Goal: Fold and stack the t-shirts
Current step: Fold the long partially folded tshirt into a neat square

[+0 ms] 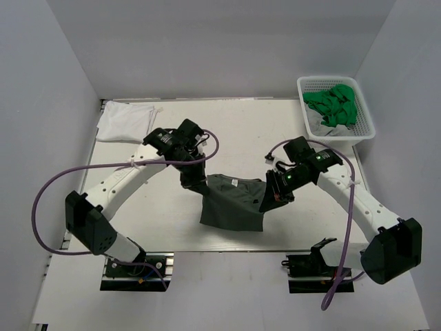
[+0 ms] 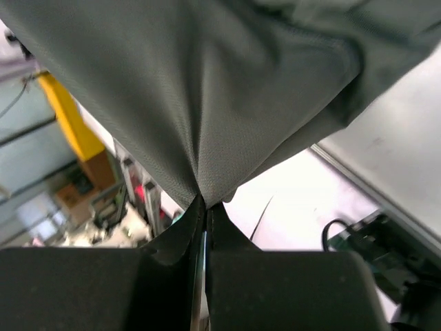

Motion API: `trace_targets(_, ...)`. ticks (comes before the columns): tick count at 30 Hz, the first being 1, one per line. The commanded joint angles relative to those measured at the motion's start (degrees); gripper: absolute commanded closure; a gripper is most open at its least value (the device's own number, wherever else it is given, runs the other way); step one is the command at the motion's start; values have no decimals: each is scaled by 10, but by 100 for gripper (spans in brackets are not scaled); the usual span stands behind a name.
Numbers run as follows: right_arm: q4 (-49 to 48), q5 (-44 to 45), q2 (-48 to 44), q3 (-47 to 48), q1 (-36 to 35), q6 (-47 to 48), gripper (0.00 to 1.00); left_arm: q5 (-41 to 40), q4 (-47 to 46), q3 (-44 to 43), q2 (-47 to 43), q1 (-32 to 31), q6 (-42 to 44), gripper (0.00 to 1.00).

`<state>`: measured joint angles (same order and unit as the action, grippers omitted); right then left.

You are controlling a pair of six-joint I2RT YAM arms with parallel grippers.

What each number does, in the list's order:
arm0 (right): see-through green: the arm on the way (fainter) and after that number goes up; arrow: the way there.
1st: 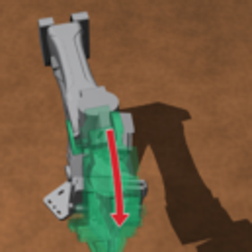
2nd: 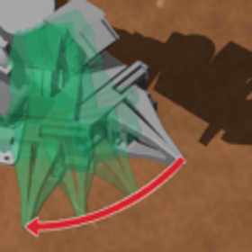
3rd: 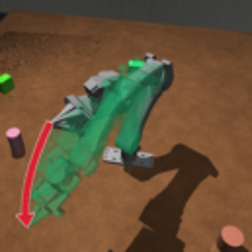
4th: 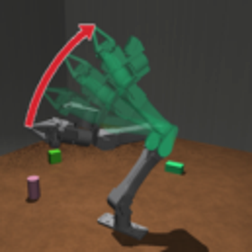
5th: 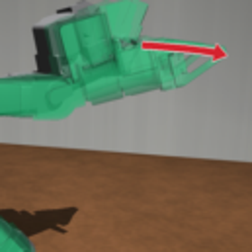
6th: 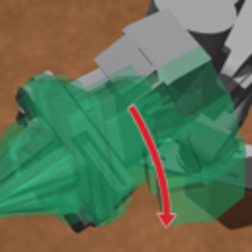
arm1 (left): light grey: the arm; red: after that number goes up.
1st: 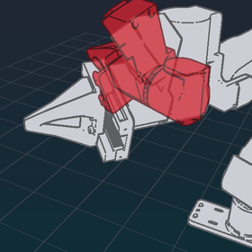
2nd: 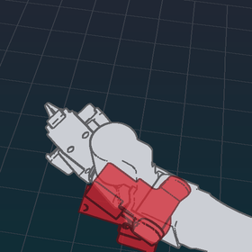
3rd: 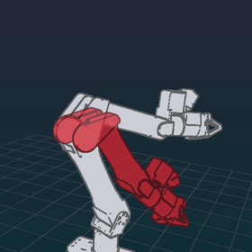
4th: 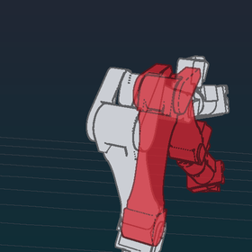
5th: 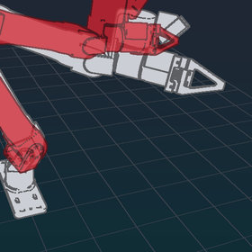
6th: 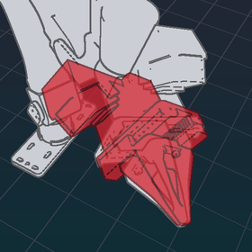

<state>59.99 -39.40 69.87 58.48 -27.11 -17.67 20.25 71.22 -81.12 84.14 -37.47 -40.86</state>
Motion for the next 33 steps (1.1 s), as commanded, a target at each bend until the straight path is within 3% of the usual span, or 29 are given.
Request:
trace_targets(1, -34, 44, 12, 50, 7, -19, 100, -57, -21, -50, 20, 4, 13, 100)
trace_targets(13, -72, 126, 67, 81, 38, -46, 100, -139, -59, -78, 81, 21, 13, 100)
trace_targets(18, -131, 132, 102, 81, 54, -65, 100, -144, -118, -57, 103, 31, 8, 100)
trace_targets(33, -168, 157, 229, 127, 87, -54, 100, -152, -207, -73, 191, 36, 0, 100)
